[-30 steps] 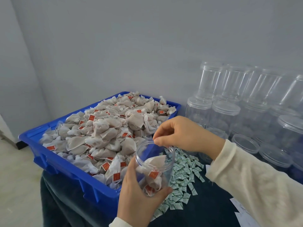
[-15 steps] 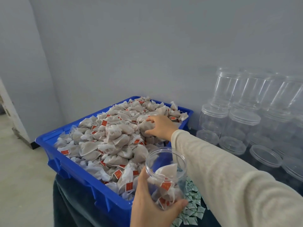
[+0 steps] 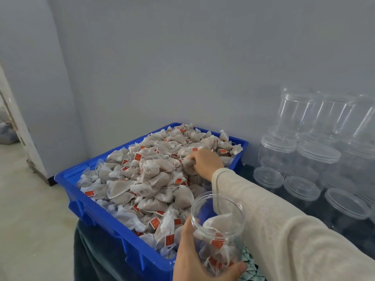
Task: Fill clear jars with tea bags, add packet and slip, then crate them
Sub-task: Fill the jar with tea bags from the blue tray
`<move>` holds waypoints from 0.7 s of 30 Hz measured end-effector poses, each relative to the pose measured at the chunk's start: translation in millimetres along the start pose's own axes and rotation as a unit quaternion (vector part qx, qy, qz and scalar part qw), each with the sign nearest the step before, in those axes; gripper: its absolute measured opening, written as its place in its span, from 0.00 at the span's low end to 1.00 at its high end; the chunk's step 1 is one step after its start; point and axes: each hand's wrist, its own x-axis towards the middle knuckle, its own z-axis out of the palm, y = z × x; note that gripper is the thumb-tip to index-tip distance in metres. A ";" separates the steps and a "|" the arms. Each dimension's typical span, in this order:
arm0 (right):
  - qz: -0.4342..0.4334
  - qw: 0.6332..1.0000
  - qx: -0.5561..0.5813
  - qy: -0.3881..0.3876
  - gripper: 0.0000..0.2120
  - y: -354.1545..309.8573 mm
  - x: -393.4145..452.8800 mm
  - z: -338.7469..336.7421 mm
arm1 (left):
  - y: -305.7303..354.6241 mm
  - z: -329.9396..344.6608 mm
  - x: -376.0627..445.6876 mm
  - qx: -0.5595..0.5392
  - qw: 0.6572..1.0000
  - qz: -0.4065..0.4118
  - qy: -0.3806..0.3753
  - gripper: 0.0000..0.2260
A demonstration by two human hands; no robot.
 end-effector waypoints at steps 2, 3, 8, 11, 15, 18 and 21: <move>0.011 0.999 0.033 0.006 0.10 2.1 -1.4 -2.5 | -14.7 4.7 3.8 -0.001 1.000 -0.019 0.003 0.24; 0.014 0.998 0.060 0.012 0.09 3.7 -2.3 -5.7 | -19.5 9.1 8.0 -0.023 0.999 -0.045 0.001 0.26; 0.011 0.980 0.193 0.045 0.06 13.4 -14.2 -42.5 | -43.4 27.1 6.2 0.028 0.994 0.011 0.102 0.48; 0.015 0.961 0.273 0.044 0.03 16.9 -29.7 -73.7 | -48.8 27.2 7.8 0.042 0.992 0.022 0.115 0.51; 0.012 0.914 0.405 0.019 0.08 16.1 -61.0 -118.8 | -44.7 27.2 7.0 0.039 0.993 0.015 0.111 0.48; 0.007 0.893 0.450 -0.011 0.07 11.6 -91.3 -147.3 | -45.9 27.9 6.7 0.041 0.992 0.024 0.120 0.49; 0.005 0.860 0.508 -0.041 0.03 6.5 -121.4 -164.1 | -46.4 30.0 6.5 0.034 0.991 0.033 0.122 0.50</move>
